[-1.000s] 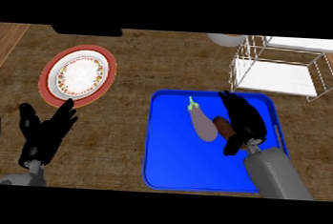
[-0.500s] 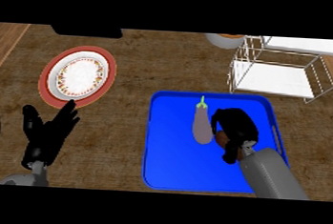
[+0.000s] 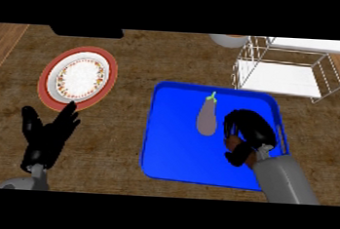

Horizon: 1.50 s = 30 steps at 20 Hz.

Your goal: Pick the sweet potato from the tray and place it in the tiered shelf

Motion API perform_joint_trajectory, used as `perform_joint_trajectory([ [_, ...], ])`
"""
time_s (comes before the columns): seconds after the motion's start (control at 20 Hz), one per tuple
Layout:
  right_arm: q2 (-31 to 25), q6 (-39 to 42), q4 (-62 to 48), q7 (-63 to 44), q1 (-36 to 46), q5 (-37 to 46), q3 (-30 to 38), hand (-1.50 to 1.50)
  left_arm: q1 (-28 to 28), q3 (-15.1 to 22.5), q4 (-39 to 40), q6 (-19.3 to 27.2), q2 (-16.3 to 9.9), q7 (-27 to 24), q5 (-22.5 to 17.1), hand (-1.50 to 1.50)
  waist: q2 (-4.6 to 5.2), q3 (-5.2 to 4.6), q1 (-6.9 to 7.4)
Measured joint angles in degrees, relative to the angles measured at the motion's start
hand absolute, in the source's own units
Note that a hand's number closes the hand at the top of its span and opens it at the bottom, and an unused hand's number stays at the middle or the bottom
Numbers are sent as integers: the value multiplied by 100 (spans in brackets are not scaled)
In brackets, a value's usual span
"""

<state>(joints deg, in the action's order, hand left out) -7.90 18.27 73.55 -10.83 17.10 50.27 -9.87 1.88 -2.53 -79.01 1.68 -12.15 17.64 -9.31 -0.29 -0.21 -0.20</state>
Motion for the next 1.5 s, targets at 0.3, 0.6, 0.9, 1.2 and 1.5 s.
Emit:
perform_joint_trajectory([
  [0.3, 328, -16, 1545, -461, -238, -350, 173, 150, -52, -19, 1, 31, 60, -34, 25, 0, -9, 16, -55],
  [0.6, 309, 238, 3527, -1289, -214, -507, 484, 150, -75, -87, 71, -34, 24, -153, 19, 0, -24, 19, -98],
  [0.9, 108, 1126, 4839, -2705, 720, -1048, 1330, 150, -47, -63, 96, -29, 66, -197, 81, 0, -16, 22, -60],
  [1.2, -437, 1651, 4707, -3639, 2137, -1758, 2351, 150, -26, -68, -41, -78, 55, -20, 52, 0, 1, 18, 2],
  [1.5, -1224, 1622, 3416, -3656, 3355, -2086, 3077, 150, 47, -37, 109, -100, 116, -169, 149, 0, 19, 23, 48],
])
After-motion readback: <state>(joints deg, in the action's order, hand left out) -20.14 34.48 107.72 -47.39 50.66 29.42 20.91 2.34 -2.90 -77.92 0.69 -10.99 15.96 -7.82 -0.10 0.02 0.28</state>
